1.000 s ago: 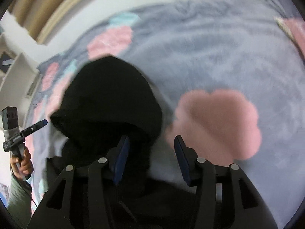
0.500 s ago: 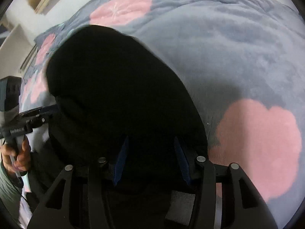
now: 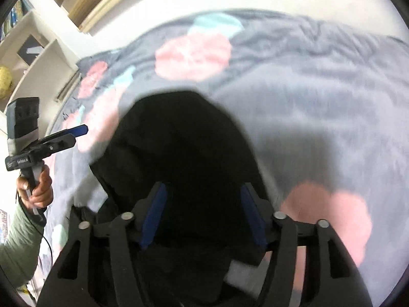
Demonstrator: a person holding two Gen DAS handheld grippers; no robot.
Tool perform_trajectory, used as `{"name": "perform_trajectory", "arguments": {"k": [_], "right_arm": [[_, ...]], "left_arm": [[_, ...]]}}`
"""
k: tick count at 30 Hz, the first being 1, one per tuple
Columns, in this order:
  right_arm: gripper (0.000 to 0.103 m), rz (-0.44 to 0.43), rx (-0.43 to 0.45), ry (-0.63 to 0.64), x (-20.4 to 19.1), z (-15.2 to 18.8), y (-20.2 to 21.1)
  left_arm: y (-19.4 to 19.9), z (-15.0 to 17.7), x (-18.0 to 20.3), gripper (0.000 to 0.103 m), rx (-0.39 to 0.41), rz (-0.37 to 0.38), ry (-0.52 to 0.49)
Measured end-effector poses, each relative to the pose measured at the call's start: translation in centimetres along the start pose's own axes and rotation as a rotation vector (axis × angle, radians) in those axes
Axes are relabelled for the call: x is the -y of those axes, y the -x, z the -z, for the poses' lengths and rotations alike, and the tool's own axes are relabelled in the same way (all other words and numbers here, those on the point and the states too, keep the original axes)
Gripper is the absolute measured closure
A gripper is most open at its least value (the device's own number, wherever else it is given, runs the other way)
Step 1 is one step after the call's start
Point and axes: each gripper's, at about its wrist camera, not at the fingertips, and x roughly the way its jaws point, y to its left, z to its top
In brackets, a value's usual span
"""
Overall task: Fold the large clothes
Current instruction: 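Grasp the folded jacket near the hood with both tools and lift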
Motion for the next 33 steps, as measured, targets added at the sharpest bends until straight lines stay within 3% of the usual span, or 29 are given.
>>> {"name": "perform_trajectory", "arguments": {"k": [5, 8, 12, 15, 16, 17, 18, 19, 21, 23, 27, 33], "right_arm": [[0.036, -0.036, -0.047, 0.015, 1.4, -3.7, -3.4], [0.036, -0.086, -0.099, 0.021, 1.7, -5.0, -5.7], [0.036, -0.113, -0.159, 0.03, 1.9, -5.0, -8.9], [0.036, -0.127, -0.211, 0.035, 1.7, -4.9, -11.1], [0.036, -0.144, -0.228, 0.033, 1.7, -4.9, -11.7], [0.036, -0.168, -0.25, 0.041, 1.5, -4.6, -12.2], [0.041, -0.185, -0.261, 0.064, 1.2, -4.3, -12.2], [0.058, -0.191, -0.258, 0.1, 0.6, -3.9, -12.0], [0.067, -0.188, -0.234, 0.151, -0.5, -3.3, -10.6], [0.083, -0.195, -0.207, 0.201, -1.9, -2.3, -8.4], [0.086, -0.158, -0.124, 0.321, -6.2, 0.3, -2.6], [0.086, -0.111, -0.023, 0.396, -11.4, 4.8, 5.6]], "left_arm": [[-5.3, -3.4, -2.6, 0.024, -0.147, 0.091, 0.059], [-8.1, -3.7, -3.5, 0.024, -0.208, 0.124, 0.073], [-11.4, -3.4, -3.9, 0.024, -0.281, 0.223, 0.088], [-13.0, -3.0, -3.4, 0.024, -0.3, 0.213, 0.058], [-13.2, -2.9, -3.0, 0.029, -0.294, 0.203, 0.038], [-13.2, -2.7, -2.4, 0.057, -0.288, 0.189, 0.003], [-13.1, -2.5, -2.1, 0.074, -0.286, 0.176, -0.03], [-12.9, -2.2, -1.6, 0.082, -0.28, 0.166, -0.068], [-11.6, -1.7, -0.7, 0.086, -0.252, 0.162, -0.102], [-10.0, -1.5, 0.0, 0.088, -0.229, 0.166, -0.117], [-4.3, -0.4, 3.7, 0.088, -0.167, 0.163, -0.196], [4.0, 3.1, 10.0, 0.089, -0.108, 0.141, -0.293]]}}
